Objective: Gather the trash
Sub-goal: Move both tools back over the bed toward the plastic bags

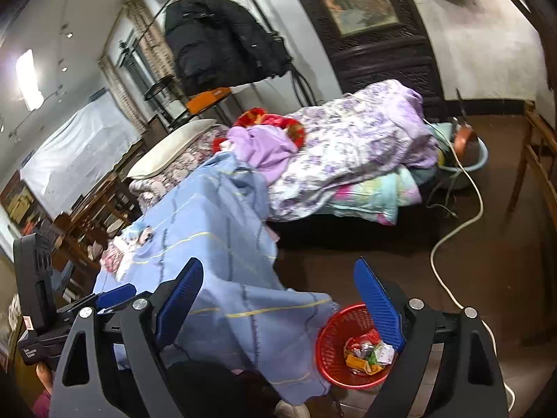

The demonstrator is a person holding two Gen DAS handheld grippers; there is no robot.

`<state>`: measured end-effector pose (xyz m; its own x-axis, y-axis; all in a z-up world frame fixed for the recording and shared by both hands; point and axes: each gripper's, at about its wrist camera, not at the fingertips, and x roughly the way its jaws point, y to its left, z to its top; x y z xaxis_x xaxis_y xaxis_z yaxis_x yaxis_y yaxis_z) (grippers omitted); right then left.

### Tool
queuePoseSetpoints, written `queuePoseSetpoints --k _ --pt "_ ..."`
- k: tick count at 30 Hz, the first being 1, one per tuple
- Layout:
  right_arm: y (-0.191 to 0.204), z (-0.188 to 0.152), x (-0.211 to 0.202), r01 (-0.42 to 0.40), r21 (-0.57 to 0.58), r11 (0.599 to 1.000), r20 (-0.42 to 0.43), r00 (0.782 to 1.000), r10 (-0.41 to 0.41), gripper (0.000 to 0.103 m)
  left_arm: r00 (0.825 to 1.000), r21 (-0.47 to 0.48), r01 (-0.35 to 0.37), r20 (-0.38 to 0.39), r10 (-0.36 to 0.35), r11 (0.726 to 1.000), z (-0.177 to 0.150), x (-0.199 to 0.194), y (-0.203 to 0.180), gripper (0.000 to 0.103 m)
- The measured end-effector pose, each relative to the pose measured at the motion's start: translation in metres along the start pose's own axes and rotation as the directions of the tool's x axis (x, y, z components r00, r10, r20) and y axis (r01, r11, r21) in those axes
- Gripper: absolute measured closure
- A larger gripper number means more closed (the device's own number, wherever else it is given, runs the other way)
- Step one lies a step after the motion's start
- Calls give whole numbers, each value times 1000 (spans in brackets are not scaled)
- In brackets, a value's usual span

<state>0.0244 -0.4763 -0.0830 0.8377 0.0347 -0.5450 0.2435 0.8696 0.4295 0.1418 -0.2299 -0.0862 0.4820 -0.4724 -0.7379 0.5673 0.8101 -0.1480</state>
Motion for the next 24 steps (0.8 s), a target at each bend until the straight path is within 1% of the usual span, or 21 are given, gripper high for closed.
queuePoseSetpoints --k 5,8,12,15,18,23,24 --pt "42 -4 7 -49 -50 998 -9 999 49 15 998 -92 -41 36 44 995 -11 -23 45 15" --pt "70 -10 17 -78 -84 993 -33 997 76 15 995 -168 -67 57 78 984 -20 -37 79 15" --pt "103 -22 35 -117 -113 987 -65 992 110 15 988 -226 -119 71 138 967 -33 -53 114 15" --pt "126 -33 53 -140 -127 982 -94 987 129 15 981 -273 -154 72 180 949 -41 -62 142 15" --pt "147 -40 69 -152 -151 977 -101 985 137 15 973 -325 -189 68 222 927 -49 -71 173 15" --pt "180 -55 103 -128 -226 966 -90 990 110 15 958 -404 -236 55 281 884 -56 -83 222 15" --pt "186 -59 111 -122 -248 961 -95 990 102 15 956 -409 -243 53 288 880 -56 -85 227 15"
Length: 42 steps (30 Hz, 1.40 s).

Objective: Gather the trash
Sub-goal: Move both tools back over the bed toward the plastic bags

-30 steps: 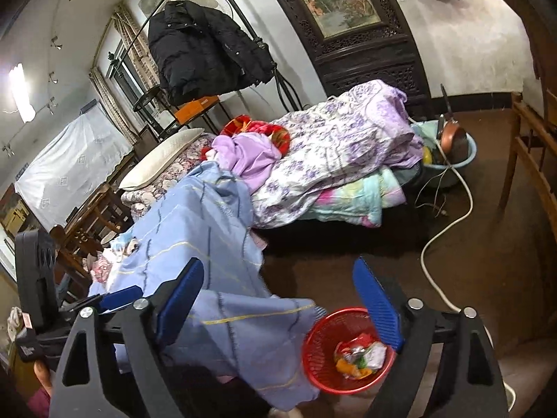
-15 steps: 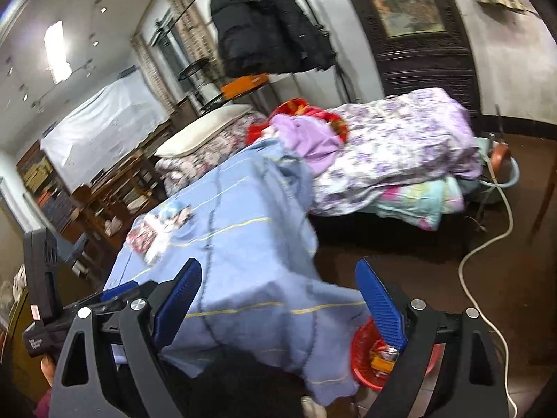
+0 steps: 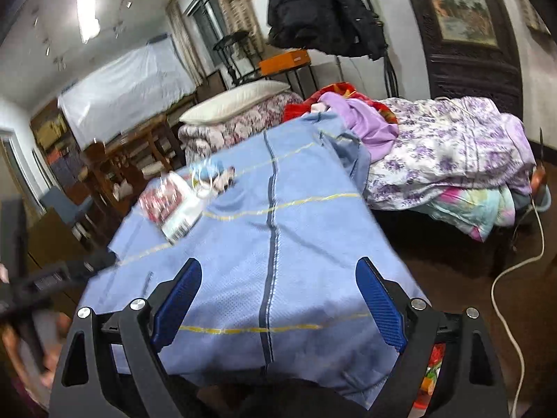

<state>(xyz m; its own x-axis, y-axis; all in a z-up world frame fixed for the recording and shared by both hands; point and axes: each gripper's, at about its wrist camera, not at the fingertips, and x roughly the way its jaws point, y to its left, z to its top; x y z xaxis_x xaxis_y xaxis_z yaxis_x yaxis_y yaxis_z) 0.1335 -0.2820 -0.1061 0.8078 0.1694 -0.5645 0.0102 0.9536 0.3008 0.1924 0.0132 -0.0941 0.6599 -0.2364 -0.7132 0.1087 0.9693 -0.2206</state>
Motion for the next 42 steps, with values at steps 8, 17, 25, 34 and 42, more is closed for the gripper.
queuePoseSetpoints --k 8,17,25,34,42 --pt "32 -20 31 71 -176 982 16 997 -69 15 999 36 -41 14 41 999 35 13 13 14" --pt "40 -25 49 148 -226 963 -26 987 -158 15 999 45 -32 9 32 998 93 66 -7 12" --pt "42 -27 55 156 -246 957 -30 985 -168 14 991 16 -119 -54 120 993 104 110 2 12" --pt "43 -27 55 156 -244 957 -36 985 -169 14 989 -26 -136 -67 134 990 54 63 63 12" --pt "45 -27 56 153 -254 955 -43 985 -169 12 997 5 -77 -25 77 997 51 44 56 11"
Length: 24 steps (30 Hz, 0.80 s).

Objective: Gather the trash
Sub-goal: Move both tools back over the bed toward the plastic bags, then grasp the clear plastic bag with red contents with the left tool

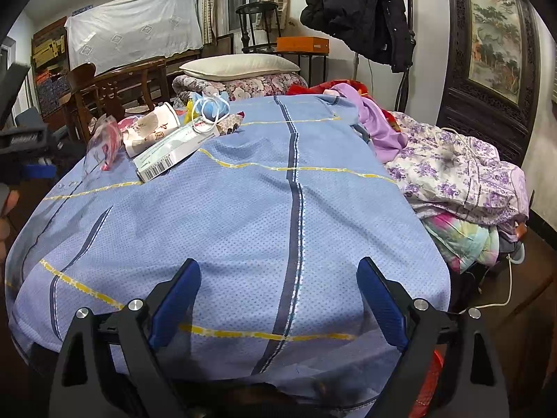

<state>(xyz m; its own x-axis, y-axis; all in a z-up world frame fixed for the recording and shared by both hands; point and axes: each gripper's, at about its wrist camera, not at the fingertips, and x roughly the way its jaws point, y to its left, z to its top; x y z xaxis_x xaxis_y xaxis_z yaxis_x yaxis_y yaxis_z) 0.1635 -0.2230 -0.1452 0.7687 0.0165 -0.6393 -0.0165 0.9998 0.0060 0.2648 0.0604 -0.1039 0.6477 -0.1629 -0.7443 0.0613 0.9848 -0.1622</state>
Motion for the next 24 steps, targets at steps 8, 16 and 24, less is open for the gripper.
queuePoseSetpoints --k 8,16,24 --pt "1 0 0 -11 -5 1000 -4 1000 11 11 998 -42 -55 8 55 998 27 36 2 11" --pt "1 -1 1 -11 -5 1000 -10 1000 11 10 1000 -91 -16 8 17 996 27 53 22 15" --pt "3 1 1 -10 -10 1000 -20 1000 10 9 991 -83 113 82 -106 990 16 35 21 80"
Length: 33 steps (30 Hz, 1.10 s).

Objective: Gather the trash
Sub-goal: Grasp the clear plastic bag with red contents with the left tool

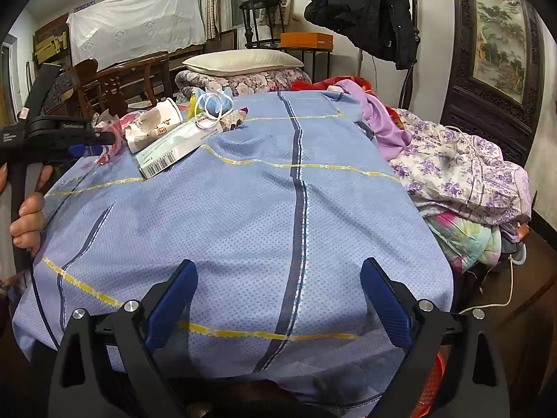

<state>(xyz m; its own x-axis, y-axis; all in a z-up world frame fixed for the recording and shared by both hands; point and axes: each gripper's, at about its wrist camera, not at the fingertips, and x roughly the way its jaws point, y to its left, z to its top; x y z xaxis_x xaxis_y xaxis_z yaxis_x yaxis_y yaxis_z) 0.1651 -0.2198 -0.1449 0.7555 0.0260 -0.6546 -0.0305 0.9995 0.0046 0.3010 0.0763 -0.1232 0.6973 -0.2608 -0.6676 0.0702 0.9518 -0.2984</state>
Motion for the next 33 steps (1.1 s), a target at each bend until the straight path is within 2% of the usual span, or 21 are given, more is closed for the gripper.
queuePoseSetpoints --k 4,6,7,9,10,11,12,13,14,15,17,21,22,23,24,26,27,29,33 --pt "1 0 0 -3 -7 1000 0 1000 3 8 999 17 27 29 -28 999 -19 -20 -8 81" --pt "1 -1 0 -4 -10 1000 -1 1000 4 7 1000 40 1 9 -2 999 -35 -16 -10 81" --pt "2 -1 0 -4 -11 1000 -1 1000 4 6 999 45 -15 -30 17 999 -41 -10 -11 84" --pt "2 -1 0 -4 -10 1000 -1 1000 4 6 1000 51 0 -4 0 999 -43 -20 -12 81" --pt "2 -1 0 -3 -11 1000 -1 1000 3 6 1000 62 -12 7 12 998 -41 -24 -14 74" --pt "2 -1 0 -3 -11 1000 0 1000 3 6 1000 67 -9 7 9 998 -38 -26 -16 59" --pt "2 -1 0 -3 -10 1000 0 1000 2 6 1000 68 -1 16 0 998 -30 -30 -17 50" --pt "3 -1 0 -3 -9 1000 0 1000 3 6 999 67 -13 32 11 998 -25 -32 -17 28" --pt "3 -1 0 -3 -9 1000 0 1000 3 5 998 63 -40 53 36 997 -19 -33 -17 16" --pt "2 -1 0 -4 -9 1000 0 1000 4 5 995 57 -65 73 61 996 -10 -32 -16 14" --pt "3 -1 0 -4 -10 1000 1 1000 4 5 996 40 -70 59 67 997 6 -21 -12 14" --pt "3 0 1 -9 -12 1000 3 1000 9 5 996 -51 -79 -43 77 996 29 18 5 14" --pt "3 0 1 -10 -13 1000 3 1000 10 5 996 -75 -67 -64 62 995 29 27 10 16" --pt "2 0 1 -11 -14 1000 3 1000 11 5 996 -92 -48 -77 41 995 27 31 14 26" --pt "3 0 0 -13 -15 1000 3 1000 13 5 996 -112 -21 -84 12 994 25 33 17 32" --pt "2 0 0 -15 -16 1000 3 1000 15 5 998 -117 43 -47 -49 992 24 24 21 69" --pt "1 0 0 -15 -16 1000 3 1000 15 5 997 -115 57 -44 -62 992 20 20 23 76" --pt "1 0 0 -13 -14 1000 2 1000 13 5 995 -125 85 -38 -90 989 15 15 25 88" --pt "1 1 2 -10 -14 1000 -1 1000 10 5 996 -104 85 12 -84 991 2 -9 25 92"
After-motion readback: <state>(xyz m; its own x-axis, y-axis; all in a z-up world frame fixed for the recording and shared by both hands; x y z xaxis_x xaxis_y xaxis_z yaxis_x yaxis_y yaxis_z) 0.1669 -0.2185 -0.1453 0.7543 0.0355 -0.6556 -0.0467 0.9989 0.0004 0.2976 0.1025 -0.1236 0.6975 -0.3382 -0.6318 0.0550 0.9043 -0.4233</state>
